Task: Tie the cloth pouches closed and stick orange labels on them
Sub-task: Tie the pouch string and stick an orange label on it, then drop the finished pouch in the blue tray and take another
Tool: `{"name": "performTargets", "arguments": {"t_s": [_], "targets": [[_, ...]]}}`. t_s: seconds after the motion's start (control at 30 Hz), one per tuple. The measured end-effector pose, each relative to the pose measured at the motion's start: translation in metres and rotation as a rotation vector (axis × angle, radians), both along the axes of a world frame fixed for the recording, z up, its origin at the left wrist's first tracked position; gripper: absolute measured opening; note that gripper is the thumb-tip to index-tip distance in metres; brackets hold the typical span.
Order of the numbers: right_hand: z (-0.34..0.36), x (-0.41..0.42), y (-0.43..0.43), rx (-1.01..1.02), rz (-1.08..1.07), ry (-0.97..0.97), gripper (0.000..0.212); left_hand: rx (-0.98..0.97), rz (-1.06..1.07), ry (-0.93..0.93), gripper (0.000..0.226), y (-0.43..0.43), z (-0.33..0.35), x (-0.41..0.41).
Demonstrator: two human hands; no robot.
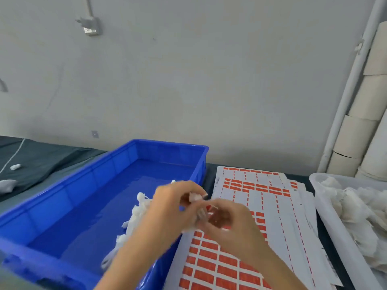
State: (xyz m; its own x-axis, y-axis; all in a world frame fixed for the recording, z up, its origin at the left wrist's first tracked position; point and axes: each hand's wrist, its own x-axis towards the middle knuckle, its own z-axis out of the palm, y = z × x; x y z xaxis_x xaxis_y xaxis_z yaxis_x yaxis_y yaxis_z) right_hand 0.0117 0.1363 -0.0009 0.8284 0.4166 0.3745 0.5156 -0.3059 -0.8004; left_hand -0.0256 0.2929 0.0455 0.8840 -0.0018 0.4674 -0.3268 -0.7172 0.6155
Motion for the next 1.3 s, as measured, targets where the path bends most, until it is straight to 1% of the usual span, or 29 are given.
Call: {"name": "performTargets", "arguments": {"t_s": [0.07,0.13,0.17,0.23,0.33,0.4,0.47,0.53,0.57,0.67,0.77,0.83,0.9,0.97,1.03,1.1,1.13,1.17,1.2,1.23,1.27,1.3], "targets": [[0.010,0.017,0.026,-0.019,-0.015,-0.051,0.017,0.004,0.006,0.022,0.013,0.019,0.010,0.013],[0.016,0.040,0.053,-0.113,-0.075,-0.086,0.012,0.042,0.030,0.053,0.014,0.038,0.015,0.032],[0.018,0.051,0.066,-0.179,-0.120,-0.120,0.013,0.066,0.054,0.068,0.016,0.046,0.015,0.043],[0.019,0.067,0.089,-0.303,-0.201,-0.202,0.021,0.127,0.088,0.106,0.017,0.060,0.012,0.064],[0.007,0.082,0.109,-0.446,-0.296,-0.283,0.030,0.175,0.103,0.166,0.014,0.069,-0.001,0.081],[-0.003,0.087,0.112,-0.486,-0.348,-0.285,0.031,0.205,0.094,0.200,0.015,0.068,-0.011,0.084],[-0.010,0.085,0.108,-0.500,-0.358,-0.249,0.027,0.276,0.078,0.247,0.017,0.062,-0.016,0.084],[-0.018,0.077,0.100,-0.410,-0.335,-0.208,0.019,0.331,0.084,0.275,0.020,0.051,-0.015,0.080],[-0.021,0.071,0.092,-0.335,-0.331,-0.188,0.014,0.336,0.086,0.261,0.022,0.043,-0.013,0.076],[-0.023,0.044,0.057,-0.120,-0.326,-0.137,0.014,0.320,0.045,0.162,0.028,0.006,0.000,0.060],[-0.027,0.006,0.002,-0.023,-0.402,-0.128,0.026,0.325,-0.042,0.129,0.032,-0.044,0.003,0.033],[-0.030,-0.023,-0.045,0.026,-0.474,-0.098,0.028,0.388,-0.111,0.213,0.036,-0.078,-0.010,0.013],[-0.030,-0.054,-0.090,0.057,-0.519,-0.073,0.022,0.490,-0.238,0.369,0.044,-0.105,-0.035,-0.006],[-0.028,-0.080,-0.130,0.055,-0.584,-0.091,0.022,0.659,-0.419,0.479,0.052,-0.128,-0.072,-0.013],[-0.026,-0.100,-0.163,0.034,-0.648,-0.115,0.024,0.837,-0.559,0.517,0.060,-0.142,-0.110,-0.020],[-0.021,-0.111,-0.192,0.020,-0.716,-0.162,0.024,0.827,-0.601,0.364,0.047,-0.144,-0.136,-0.023],[-0.017,-0.113,-0.208,0.012,-0.756,-0.182,0.021,0.868,-0.596,0.327,0.046,-0.141,-0.146,-0.023],[-0.013,-0.113,-0.225,0.001,-0.804,-0.191,0.019,0.896,-0.534,0.157,0.048,-0.139,-0.156,-0.022],[-0.010,-0.111,-0.243,-0.017,-0.853,-0.178,0.017,0.904,-0.483,0.036,0.049,-0.139,-0.167,-0.019],[-0.008,-0.106,-0.262,-0.049,-0.895,-0.132,0.016,0.915,-0.453,0.018,0.051,-0.137,-0.174,-0.018],[-0.006,-0.100,-0.281,-0.111,-0.919,-0.050,0.014,0.918,-0.473,0.106,0.056,-0.138,-0.177,-0.016],[-0.006,-0.093,-0.299,-0.212,-0.918,0.055,0.013,0.924,-0.505,0.246,0.069,-0.144,-0.172,-0.013]]}}
